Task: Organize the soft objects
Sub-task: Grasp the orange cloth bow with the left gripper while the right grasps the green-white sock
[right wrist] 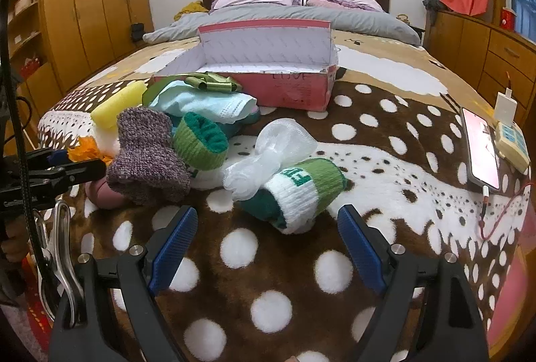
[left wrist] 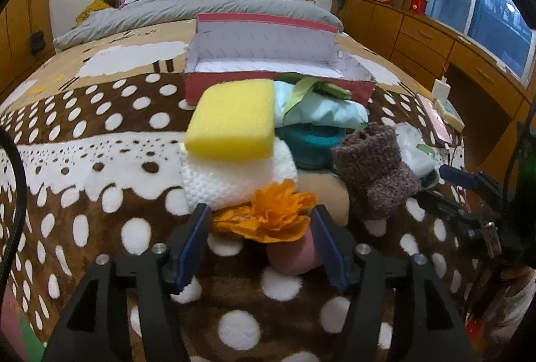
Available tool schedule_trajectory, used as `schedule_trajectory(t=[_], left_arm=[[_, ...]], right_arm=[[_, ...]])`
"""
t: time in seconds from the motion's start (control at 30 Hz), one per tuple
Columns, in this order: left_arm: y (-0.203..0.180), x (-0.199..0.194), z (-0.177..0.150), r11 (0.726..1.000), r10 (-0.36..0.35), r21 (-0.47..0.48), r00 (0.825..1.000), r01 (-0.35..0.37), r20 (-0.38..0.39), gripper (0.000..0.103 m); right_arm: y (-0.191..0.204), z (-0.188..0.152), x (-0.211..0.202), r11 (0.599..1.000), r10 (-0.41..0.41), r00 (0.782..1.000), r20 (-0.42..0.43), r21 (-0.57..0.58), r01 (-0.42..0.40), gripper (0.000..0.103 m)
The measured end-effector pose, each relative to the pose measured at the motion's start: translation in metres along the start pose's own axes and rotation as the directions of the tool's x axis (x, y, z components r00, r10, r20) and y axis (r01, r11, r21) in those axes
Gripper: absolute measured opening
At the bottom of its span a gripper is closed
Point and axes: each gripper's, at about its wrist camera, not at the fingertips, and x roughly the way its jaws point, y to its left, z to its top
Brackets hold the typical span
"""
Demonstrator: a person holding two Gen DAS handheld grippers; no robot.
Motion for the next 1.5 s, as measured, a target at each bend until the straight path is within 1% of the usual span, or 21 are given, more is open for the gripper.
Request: schedule_trajectory(t=[0.07, 0.17, 0.27, 0.33, 0.4, 0.43, 0.5, 0.53, 0.57, 0.6, 0.63, 0.67, 0.7, 0.73, 0.8, 0.87, 0.93, 1.03, 1.4, 1.5], left_arm=[[0.004, 0.002, 0.000, 1.000, -0.001, -0.031, 1.000, 0.001, -0.008, 0.070], [0.009, 0.008, 0.001, 0.997, -0.029, -0.072, 0.999, 0.027, -0.033, 0.070], [0.011, 0.008, 0.001, 0.997, -0.038, -0.074, 0.999, 0.036, -0.028, 0.068], [0.011, 0.007, 0.001, 0.997, -0.042, -0.069, 0.999, 0.041, -0.023, 0.062], [0.010, 0.004, 0.001, 0.997, -0.042, -0.061, 0.999, 0.041, -0.015, 0.052], [0.009, 0.002, 0.001, 0.997, -0.042, -0.057, 0.999, 0.041, -0.011, 0.050], [0.009, 0.000, 0.001, 0.997, -0.045, -0.056, 0.999, 0.044, -0.007, 0.043], [0.009, -0.001, 0.001, 0.997, -0.046, -0.054, 0.999, 0.046, -0.004, 0.041], [0.009, -0.002, 0.001, 0.998, -0.047, -0.051, 0.999, 0.047, -0.002, 0.035], [0.009, -0.003, 0.001, 0.997, -0.053, -0.048, 0.999, 0.053, -0.001, 0.031], [0.008, -0.004, 0.001, 0.997, -0.057, -0.048, 0.998, 0.057, 0.000, 0.030], [0.008, -0.006, 0.001, 0.997, -0.057, -0.044, 0.998, 0.057, 0.003, 0.028], [0.007, -0.007, 0.000, 0.998, -0.059, -0.037, 0.998, 0.059, 0.005, 0.017], [0.006, -0.008, 0.000, 0.997, -0.066, -0.032, 0.998, 0.066, 0.005, 0.016], [0.003, -0.011, -0.001, 0.998, -0.065, -0.018, 0.998, 0.065, 0.012, 0.016], [0.001, -0.013, -0.002, 0.998, -0.062, -0.003, 0.998, 0.062, 0.017, 0.015], [0.000, -0.017, -0.002, 0.998, -0.069, 0.002, 0.997, 0.069, 0.025, 0.015], [-0.001, -0.025, -0.001, 0.997, -0.082, 0.006, 0.996, 0.081, 0.042, 0.014], [-0.003, -0.053, 0.003, 0.991, -0.137, 0.006, 0.987, 0.137, 0.085, 0.014], [-0.005, -0.061, 0.005, 0.990, -0.138, 0.019, 0.985, 0.137, 0.105, 0.014]], right_arm=[[-0.003, 0.000, 0.001, 1.000, -0.002, 1.000, -0.003, 0.007, 0.002, 0.088], [-0.007, 0.000, 0.003, 1.000, -0.005, 1.000, -0.010, 0.015, 0.005, 0.088], [-0.011, 0.001, 0.008, 1.000, -0.003, 1.000, -0.017, 0.018, 0.004, 0.087], [-0.013, 0.002, 0.011, 1.000, 0.003, 1.000, -0.024, 0.025, -0.003, 0.081], [-0.015, 0.003, 0.015, 0.999, 0.010, 0.999, -0.043, 0.041, -0.008, 0.077], [-0.016, 0.003, 0.017, 0.999, 0.016, 0.999, -0.049, 0.048, -0.014, 0.075], [-0.017, 0.004, 0.019, 0.998, 0.025, 0.998, -0.052, 0.057, -0.022, 0.068], [-0.017, 0.004, 0.020, 0.998, 0.026, 0.998, -0.052, 0.059, -0.023, 0.067], [-0.017, 0.004, 0.020, 0.998, 0.027, 0.998, -0.050, 0.060, -0.024, 0.065], [-0.016, 0.004, 0.020, 0.998, 0.029, 0.998, -0.047, 0.061, -0.026, 0.061], [-0.016, 0.004, 0.020, 0.998, 0.029, 0.999, -0.046, 0.063, -0.026, 0.058], [-0.016, 0.005, 0.021, 0.997, 0.025, 0.999, -0.045, 0.067, -0.022, 0.053], [-0.017, 0.005, 0.021, 0.997, 0.024, 0.999, -0.045, 0.071, -0.020, 0.046], [-0.018, 0.006, 0.021, 0.997, 0.026, 0.999, -0.044, 0.077, -0.022, 0.043], [-0.020, 0.006, 0.020, 0.995, 0.033, 0.999, -0.041, 0.091, -0.029, 0.033], [-0.021, 0.006, 0.016, 0.995, 0.032, 0.999, -0.032, 0.100, -0.029, 0.028], [-0.022, 0.006, 0.012, 0.994, 0.035, 0.999, -0.024, 0.105, -0.032, 0.025], [-0.020, 0.006, 0.001, 0.994, 0.036, 0.999, -0.008, 0.105, -0.035, 0.024], [0.005, 0.007, -0.031, 0.998, 0.050, 0.998, 0.032, 0.030, -0.051, 0.023], [0.012, 0.009, -0.037, 0.998, 0.057, 0.997, 0.043, 0.014, -0.058, 0.023]])
